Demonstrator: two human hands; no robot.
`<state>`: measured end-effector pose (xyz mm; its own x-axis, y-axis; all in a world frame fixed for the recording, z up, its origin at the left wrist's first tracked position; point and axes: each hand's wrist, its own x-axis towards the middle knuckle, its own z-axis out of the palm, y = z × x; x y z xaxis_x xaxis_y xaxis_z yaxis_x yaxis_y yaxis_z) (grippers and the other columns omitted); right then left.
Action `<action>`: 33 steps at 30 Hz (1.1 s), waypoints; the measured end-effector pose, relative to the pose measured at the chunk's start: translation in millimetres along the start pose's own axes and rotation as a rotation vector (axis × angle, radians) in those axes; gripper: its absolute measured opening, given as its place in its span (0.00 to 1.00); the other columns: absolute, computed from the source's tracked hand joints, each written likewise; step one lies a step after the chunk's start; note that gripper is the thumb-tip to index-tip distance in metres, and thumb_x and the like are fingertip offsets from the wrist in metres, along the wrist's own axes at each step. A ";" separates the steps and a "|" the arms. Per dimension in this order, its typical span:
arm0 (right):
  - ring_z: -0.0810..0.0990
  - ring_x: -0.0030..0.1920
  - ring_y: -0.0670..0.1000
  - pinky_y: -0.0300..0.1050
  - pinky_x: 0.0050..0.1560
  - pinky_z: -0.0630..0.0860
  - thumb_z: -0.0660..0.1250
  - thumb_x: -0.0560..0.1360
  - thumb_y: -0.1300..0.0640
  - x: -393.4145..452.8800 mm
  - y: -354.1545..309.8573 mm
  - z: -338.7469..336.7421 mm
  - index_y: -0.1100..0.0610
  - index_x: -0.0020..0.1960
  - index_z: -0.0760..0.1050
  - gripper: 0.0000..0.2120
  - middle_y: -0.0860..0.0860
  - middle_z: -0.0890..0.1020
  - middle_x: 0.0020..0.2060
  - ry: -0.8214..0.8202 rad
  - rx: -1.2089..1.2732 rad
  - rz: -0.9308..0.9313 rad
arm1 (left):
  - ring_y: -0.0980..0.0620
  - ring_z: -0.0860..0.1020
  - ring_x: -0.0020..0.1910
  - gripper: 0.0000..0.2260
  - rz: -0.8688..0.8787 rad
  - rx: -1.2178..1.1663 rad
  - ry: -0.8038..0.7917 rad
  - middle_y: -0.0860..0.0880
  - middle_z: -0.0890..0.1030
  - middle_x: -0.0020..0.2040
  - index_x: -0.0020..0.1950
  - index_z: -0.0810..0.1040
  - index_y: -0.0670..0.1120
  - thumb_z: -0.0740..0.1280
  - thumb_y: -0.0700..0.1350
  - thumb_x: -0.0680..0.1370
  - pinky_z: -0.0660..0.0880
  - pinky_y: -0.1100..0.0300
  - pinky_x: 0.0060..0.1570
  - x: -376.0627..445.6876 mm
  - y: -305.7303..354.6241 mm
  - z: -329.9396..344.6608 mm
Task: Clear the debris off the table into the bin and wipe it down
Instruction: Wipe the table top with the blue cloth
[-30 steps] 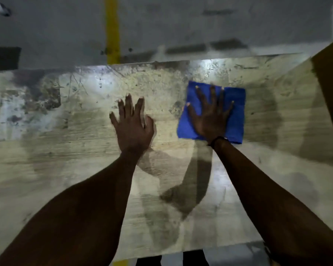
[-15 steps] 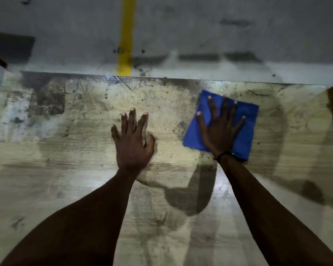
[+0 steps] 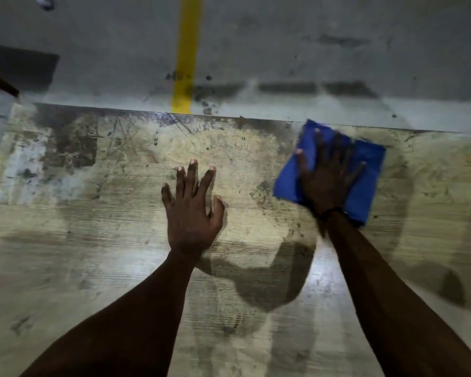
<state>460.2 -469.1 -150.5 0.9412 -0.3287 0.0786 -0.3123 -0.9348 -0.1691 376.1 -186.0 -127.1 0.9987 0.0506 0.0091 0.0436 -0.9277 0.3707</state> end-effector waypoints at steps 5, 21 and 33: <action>0.50 0.85 0.64 0.78 0.78 0.47 0.47 0.80 0.26 10.8 -42.3 1.1 0.38 0.85 0.54 0.36 0.52 0.55 0.86 -0.032 0.059 0.035 | 0.46 0.47 0.86 0.30 -0.002 0.007 -0.010 0.52 0.51 0.87 0.85 0.60 0.57 0.57 0.57 0.81 0.46 0.34 0.81 -0.7 0.1 -0.7; 0.50 0.85 0.61 0.78 0.78 0.46 0.48 0.79 0.25 40.9 -20.3 -3.2 0.35 0.84 0.55 0.35 0.49 0.56 0.86 -0.067 0.060 0.024 | 0.46 0.45 0.86 0.30 0.003 0.010 -0.007 0.51 0.50 0.87 0.85 0.58 0.58 0.57 0.57 0.82 0.46 0.35 0.81 -1.4 -1.9 0.1; 0.52 0.85 0.60 0.75 0.79 0.48 0.52 0.81 0.26 -11.7 -64.0 5.9 0.36 0.84 0.57 0.34 0.49 0.57 0.86 -0.049 0.027 -0.351 | 0.45 0.48 0.86 0.30 0.012 0.017 0.008 0.50 0.51 0.87 0.85 0.60 0.56 0.59 0.55 0.82 0.48 0.34 0.81 -1.0 -0.7 1.4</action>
<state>469.9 -404.7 -146.4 0.9958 0.0198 0.0897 0.0346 -0.9855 -0.1661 375.2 -186.0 -128.7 0.9989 0.0428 0.0210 0.0326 -0.9343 0.3551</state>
